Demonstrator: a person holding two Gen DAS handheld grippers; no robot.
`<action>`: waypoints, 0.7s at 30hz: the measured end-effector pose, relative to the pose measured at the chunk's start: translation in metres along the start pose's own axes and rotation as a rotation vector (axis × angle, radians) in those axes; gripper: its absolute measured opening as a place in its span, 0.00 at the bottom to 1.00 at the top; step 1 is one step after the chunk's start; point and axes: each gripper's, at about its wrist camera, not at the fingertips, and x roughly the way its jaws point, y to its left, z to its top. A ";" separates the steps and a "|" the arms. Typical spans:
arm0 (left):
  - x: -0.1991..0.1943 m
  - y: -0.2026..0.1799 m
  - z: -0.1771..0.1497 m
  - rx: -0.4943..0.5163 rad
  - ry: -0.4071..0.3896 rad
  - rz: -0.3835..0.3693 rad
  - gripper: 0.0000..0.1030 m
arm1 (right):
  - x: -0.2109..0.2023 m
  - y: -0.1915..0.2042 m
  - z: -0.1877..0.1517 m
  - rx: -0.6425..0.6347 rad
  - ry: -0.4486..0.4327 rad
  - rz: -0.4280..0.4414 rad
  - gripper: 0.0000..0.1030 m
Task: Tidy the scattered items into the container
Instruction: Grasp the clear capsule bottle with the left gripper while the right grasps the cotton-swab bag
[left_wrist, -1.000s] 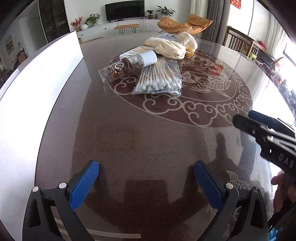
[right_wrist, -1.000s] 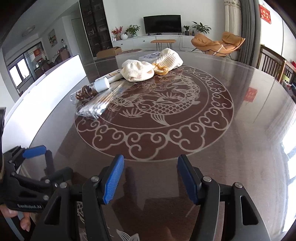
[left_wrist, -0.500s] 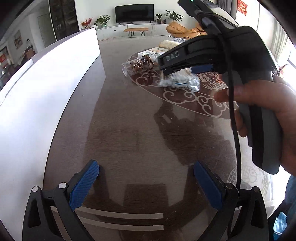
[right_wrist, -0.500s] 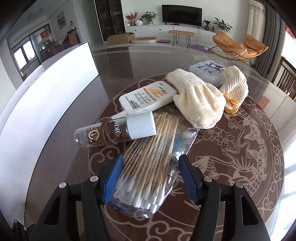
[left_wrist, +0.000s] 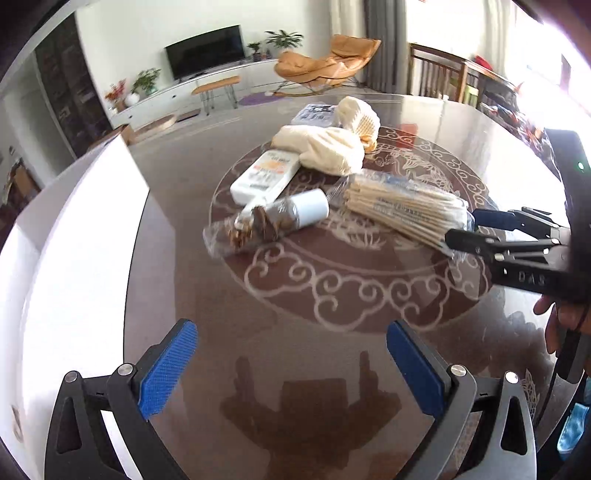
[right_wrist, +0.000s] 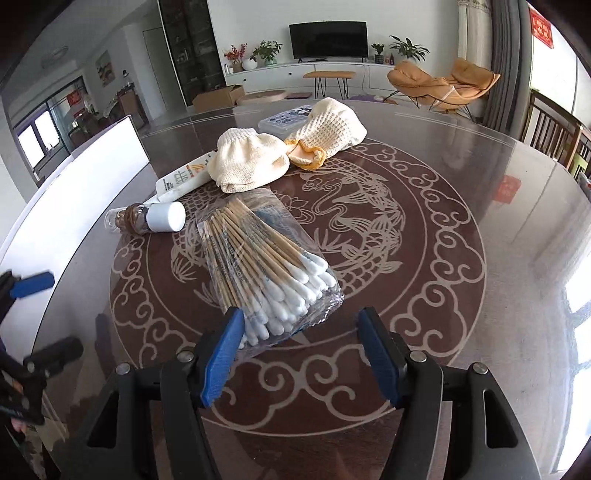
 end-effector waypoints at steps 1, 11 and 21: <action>0.004 0.000 0.012 0.057 -0.010 0.010 1.00 | 0.000 0.000 -0.001 -0.001 -0.011 0.000 0.63; 0.071 0.003 0.063 0.283 0.055 0.009 1.00 | 0.001 0.000 0.000 0.003 -0.015 0.004 0.63; 0.037 0.002 0.050 0.206 0.057 -0.201 0.99 | 0.003 -0.002 0.001 0.014 -0.018 0.017 0.64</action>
